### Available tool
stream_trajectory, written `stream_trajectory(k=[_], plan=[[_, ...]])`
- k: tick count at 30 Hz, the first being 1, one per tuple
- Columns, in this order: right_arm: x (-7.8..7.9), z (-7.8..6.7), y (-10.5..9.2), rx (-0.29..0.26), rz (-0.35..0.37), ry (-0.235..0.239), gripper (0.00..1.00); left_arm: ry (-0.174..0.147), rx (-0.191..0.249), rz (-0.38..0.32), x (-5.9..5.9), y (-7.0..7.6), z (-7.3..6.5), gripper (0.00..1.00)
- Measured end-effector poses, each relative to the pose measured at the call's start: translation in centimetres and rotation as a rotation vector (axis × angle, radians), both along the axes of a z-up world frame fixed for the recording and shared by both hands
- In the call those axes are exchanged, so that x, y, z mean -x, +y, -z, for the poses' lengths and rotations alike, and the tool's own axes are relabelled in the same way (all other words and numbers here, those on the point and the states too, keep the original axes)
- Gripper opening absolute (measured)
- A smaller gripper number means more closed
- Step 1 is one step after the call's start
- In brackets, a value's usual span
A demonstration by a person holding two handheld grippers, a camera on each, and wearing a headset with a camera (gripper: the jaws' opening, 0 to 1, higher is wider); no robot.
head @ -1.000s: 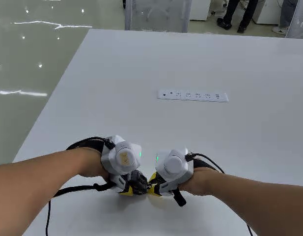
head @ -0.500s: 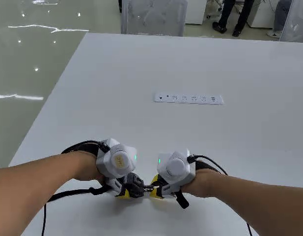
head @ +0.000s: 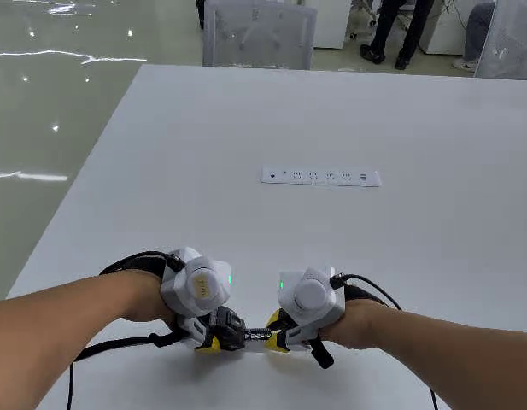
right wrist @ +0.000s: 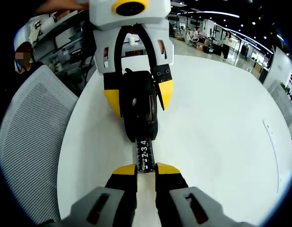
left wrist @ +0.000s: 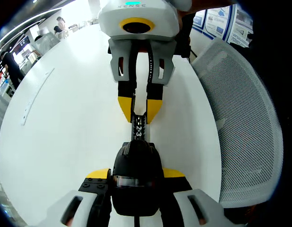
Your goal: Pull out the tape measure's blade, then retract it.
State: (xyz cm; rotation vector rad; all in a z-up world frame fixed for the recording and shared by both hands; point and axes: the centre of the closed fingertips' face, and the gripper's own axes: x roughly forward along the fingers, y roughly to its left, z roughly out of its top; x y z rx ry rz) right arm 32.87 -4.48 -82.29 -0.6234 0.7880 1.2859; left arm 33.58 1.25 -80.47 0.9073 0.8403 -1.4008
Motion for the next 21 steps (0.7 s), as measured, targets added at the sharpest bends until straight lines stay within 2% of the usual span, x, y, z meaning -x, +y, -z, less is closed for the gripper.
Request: stream_trajectory(k=[21], plan=[[0.1,0.1,-3.0,0.013,0.034,0.004,0.12,0.008,0.0,-0.006,-0.1,-0.1,0.1,0.36]])
